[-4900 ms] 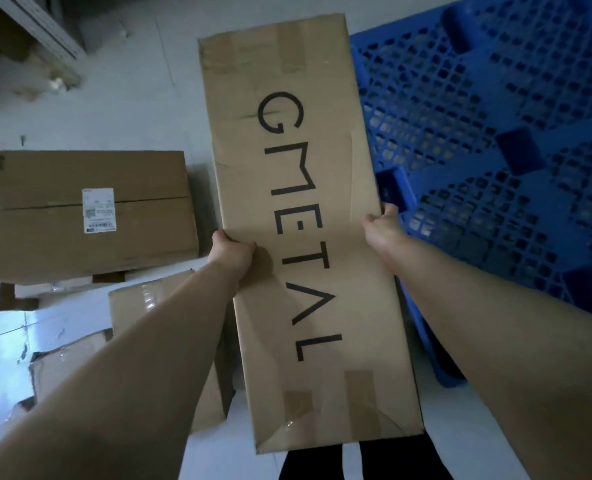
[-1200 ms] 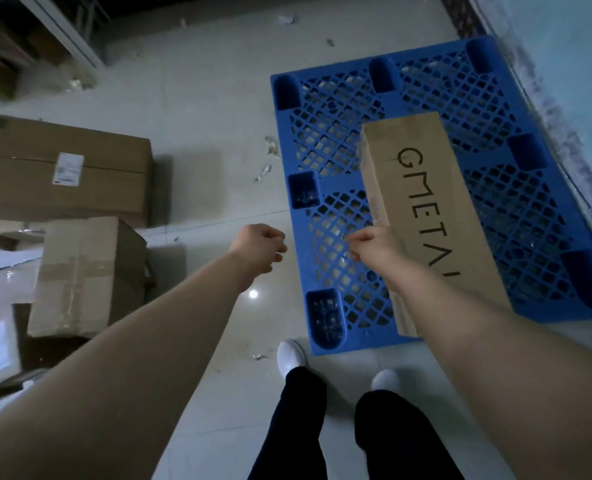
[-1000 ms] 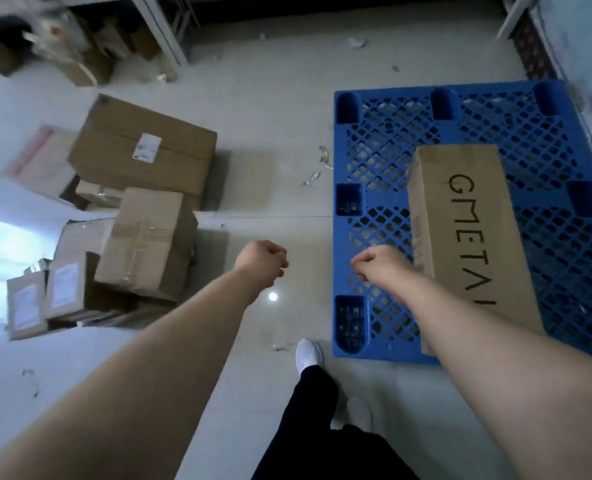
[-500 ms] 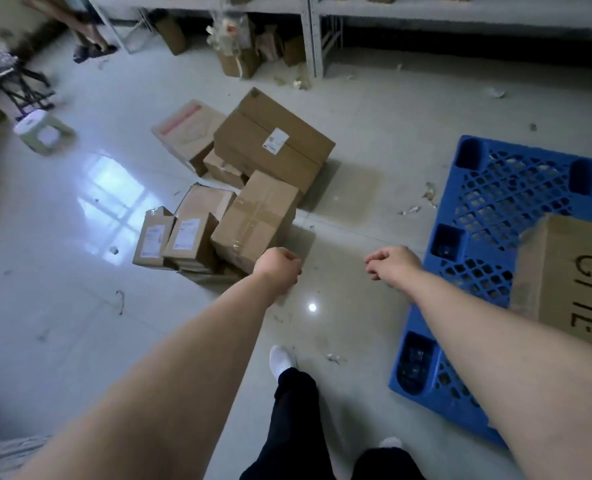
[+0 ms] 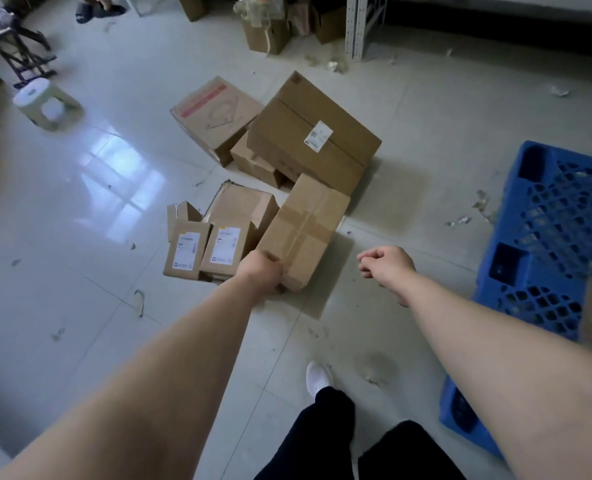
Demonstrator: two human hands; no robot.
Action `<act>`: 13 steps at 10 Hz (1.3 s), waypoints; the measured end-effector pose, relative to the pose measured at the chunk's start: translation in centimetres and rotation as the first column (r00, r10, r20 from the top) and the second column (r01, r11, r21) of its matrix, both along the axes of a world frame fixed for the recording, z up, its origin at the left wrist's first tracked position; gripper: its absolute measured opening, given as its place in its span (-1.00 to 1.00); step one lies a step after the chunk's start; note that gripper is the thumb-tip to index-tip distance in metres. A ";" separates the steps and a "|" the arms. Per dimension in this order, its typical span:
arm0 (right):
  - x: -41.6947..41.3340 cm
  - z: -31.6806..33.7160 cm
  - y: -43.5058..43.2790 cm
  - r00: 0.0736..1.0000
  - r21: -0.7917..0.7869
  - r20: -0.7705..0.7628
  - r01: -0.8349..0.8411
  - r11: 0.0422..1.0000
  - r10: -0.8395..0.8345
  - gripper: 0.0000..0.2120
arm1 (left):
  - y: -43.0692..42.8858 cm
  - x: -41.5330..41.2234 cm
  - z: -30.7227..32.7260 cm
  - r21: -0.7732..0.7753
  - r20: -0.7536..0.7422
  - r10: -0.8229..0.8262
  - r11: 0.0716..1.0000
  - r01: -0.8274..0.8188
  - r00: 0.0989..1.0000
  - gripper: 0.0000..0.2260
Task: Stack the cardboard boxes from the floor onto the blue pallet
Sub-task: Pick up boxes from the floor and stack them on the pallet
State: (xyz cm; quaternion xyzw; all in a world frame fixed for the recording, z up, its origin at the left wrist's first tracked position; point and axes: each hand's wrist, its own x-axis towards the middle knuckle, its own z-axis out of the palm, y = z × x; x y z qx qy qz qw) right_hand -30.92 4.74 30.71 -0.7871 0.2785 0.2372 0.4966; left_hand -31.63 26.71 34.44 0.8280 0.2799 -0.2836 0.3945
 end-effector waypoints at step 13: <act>25.9 -4.6 11.2 0.983 -0.006 -0.161 -0.093 0.996 0.090 -0.80 | 11.3 23.5 -5.7 0.055 -0.099 -0.102 0.993 0.108 0.990 -0.83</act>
